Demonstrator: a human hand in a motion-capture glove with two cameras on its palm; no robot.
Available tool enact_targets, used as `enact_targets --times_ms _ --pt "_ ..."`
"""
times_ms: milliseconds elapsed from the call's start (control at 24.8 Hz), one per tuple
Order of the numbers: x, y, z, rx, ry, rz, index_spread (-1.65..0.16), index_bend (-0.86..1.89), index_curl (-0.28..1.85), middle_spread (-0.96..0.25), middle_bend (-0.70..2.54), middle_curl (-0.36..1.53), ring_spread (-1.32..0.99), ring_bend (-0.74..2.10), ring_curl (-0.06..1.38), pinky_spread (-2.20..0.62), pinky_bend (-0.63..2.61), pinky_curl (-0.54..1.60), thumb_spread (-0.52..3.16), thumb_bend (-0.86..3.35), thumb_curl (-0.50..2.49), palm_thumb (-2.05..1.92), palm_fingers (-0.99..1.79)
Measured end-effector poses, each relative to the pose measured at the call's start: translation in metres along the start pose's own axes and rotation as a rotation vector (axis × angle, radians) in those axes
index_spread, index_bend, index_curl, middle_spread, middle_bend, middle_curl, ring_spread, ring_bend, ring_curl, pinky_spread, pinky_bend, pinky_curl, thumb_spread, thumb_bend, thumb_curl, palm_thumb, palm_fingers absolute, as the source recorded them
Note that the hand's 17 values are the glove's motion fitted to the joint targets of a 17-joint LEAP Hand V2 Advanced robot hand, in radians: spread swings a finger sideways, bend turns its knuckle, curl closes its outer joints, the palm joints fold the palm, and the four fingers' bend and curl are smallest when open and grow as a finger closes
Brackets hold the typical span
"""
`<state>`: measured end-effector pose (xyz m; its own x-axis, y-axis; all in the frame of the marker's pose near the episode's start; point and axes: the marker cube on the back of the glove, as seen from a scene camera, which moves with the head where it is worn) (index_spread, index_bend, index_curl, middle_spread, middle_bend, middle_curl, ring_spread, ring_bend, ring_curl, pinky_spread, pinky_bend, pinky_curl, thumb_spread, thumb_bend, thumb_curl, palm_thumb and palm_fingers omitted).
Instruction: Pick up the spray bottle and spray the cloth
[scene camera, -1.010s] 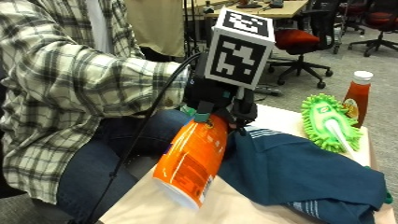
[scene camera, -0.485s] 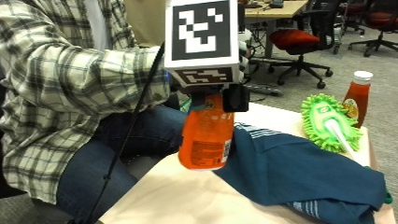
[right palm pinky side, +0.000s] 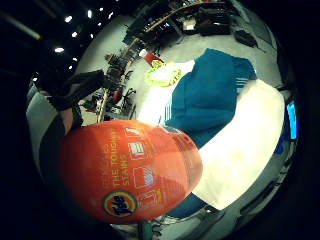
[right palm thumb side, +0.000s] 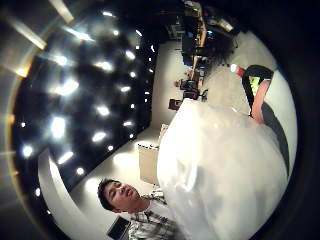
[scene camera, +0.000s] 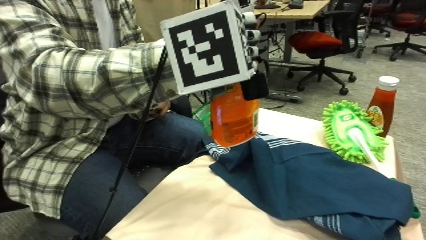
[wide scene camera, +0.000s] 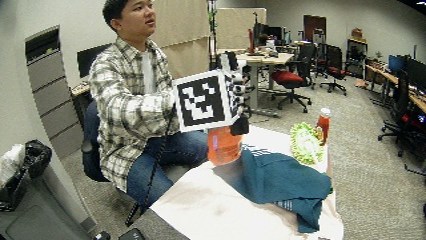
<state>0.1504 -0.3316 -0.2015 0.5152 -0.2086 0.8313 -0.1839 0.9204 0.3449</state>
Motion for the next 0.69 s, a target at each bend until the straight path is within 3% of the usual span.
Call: enact_targets --times_ms 363,687 --pt "-0.010 -0.019 0.053 0.030 -0.086 -0.064 -0.24 0.39 0.59 -0.11 0.60 0.52 -0.23 0.57 0.48 -0.12 0.30 0.39 -0.03 -0.02 0.79 1.07 1.31" --pt "0.026 -0.047 0.136 0.067 -0.117 -0.065 -0.24 0.38 0.59 -0.11 0.60 0.52 -0.23 0.57 0.48 -0.11 0.29 0.39 -0.02 -0.02 0.80 1.08 1.30"
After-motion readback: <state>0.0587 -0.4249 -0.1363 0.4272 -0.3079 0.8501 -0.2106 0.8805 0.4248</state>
